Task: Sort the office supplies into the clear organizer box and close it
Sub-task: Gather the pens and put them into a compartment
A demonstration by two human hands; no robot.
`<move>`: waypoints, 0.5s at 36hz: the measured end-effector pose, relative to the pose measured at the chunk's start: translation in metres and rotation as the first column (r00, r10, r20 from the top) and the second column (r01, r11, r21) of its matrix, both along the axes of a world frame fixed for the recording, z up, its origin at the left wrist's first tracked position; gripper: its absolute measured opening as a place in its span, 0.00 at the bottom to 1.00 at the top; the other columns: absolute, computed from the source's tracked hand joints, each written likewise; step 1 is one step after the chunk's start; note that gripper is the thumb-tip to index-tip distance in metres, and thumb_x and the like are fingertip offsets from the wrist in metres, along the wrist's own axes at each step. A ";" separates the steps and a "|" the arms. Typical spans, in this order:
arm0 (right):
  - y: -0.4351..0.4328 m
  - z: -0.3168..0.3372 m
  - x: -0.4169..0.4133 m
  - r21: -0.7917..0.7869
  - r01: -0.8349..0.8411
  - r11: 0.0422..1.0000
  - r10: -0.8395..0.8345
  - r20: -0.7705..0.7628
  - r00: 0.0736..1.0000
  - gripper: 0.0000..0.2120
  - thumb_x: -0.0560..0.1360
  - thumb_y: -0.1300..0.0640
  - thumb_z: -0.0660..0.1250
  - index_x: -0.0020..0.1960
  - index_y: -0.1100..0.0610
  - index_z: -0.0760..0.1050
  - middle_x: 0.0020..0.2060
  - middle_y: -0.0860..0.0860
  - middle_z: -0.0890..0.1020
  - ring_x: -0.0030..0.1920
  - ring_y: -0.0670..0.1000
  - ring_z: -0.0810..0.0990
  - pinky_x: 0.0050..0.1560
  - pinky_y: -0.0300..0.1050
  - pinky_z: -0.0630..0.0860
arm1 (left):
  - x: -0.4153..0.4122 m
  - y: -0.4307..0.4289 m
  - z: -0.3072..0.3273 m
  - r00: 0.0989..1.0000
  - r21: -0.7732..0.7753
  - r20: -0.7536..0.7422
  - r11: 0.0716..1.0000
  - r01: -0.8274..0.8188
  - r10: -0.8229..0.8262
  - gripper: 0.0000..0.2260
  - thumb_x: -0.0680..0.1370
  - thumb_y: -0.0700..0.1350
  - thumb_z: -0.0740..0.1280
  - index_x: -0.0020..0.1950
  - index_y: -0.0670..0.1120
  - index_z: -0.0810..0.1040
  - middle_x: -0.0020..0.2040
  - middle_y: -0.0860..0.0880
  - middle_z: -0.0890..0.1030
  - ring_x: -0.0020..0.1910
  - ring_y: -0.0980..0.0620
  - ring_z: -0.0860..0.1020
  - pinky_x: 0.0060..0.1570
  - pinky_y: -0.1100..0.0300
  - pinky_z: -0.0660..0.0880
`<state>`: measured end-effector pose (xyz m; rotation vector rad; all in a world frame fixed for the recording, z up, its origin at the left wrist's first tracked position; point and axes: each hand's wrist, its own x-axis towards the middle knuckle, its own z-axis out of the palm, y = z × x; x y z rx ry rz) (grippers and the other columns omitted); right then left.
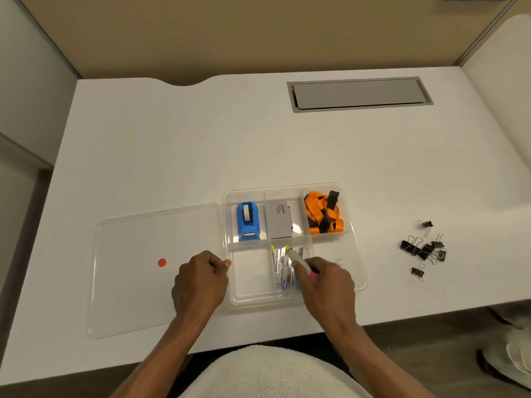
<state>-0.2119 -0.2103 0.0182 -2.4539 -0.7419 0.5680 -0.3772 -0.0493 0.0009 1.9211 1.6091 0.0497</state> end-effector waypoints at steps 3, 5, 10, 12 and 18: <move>-0.002 0.011 0.015 0.079 0.042 0.996 -0.038 -0.043 0.998 0.14 0.79 0.45 0.68 0.56 0.53 0.85 0.39 0.43 0.83 0.36 0.41 0.80 0.38 0.31 0.73 | 0.000 0.000 0.001 1.000 -0.002 -0.014 1.000 0.011 -0.011 0.10 0.78 0.54 0.72 0.41 0.51 0.78 0.33 0.56 0.77 0.31 0.57 0.75 0.32 0.64 0.70; -0.001 0.017 0.026 0.051 0.007 0.999 -0.008 0.020 1.000 0.12 0.78 0.46 0.71 0.53 0.54 0.84 0.41 0.43 0.80 0.36 0.40 0.77 0.39 0.30 0.71 | 0.000 0.001 0.002 1.000 -0.007 -0.022 1.000 0.014 -0.014 0.10 0.79 0.55 0.71 0.42 0.50 0.79 0.34 0.55 0.78 0.32 0.57 0.75 0.33 0.63 0.71; 0.015 0.024 0.042 -0.072 -0.128 0.989 0.123 -0.073 0.990 0.14 0.72 0.46 0.78 0.51 0.48 0.76 0.40 0.42 0.80 0.38 0.44 0.79 0.43 0.33 0.75 | 0.002 0.001 0.002 0.999 -0.020 -0.043 0.999 0.025 -0.026 0.10 0.79 0.53 0.70 0.43 0.49 0.80 0.35 0.53 0.80 0.32 0.57 0.75 0.33 0.63 0.70; 0.023 0.019 0.045 -0.091 -0.207 0.974 0.198 -0.101 0.975 0.15 0.71 0.47 0.79 0.52 0.48 0.76 0.42 0.44 0.82 0.40 0.45 0.79 0.43 0.32 0.73 | 0.003 0.001 0.002 0.998 -0.024 -0.049 0.999 0.029 -0.031 0.09 0.80 0.53 0.70 0.43 0.49 0.80 0.36 0.53 0.80 0.32 0.57 0.75 0.33 0.63 0.70; 0.051 0.005 0.041 -0.162 -0.424 0.891 0.401 -0.156 0.903 0.15 0.74 0.54 0.77 0.60 0.54 0.83 0.55 0.53 0.87 0.51 0.52 0.85 0.60 0.47 0.81 | 0.004 -0.001 0.003 0.998 -0.022 -0.055 1.000 0.012 -0.013 0.10 0.80 0.52 0.70 0.42 0.48 0.80 0.35 0.52 0.81 0.32 0.55 0.77 0.32 0.63 0.70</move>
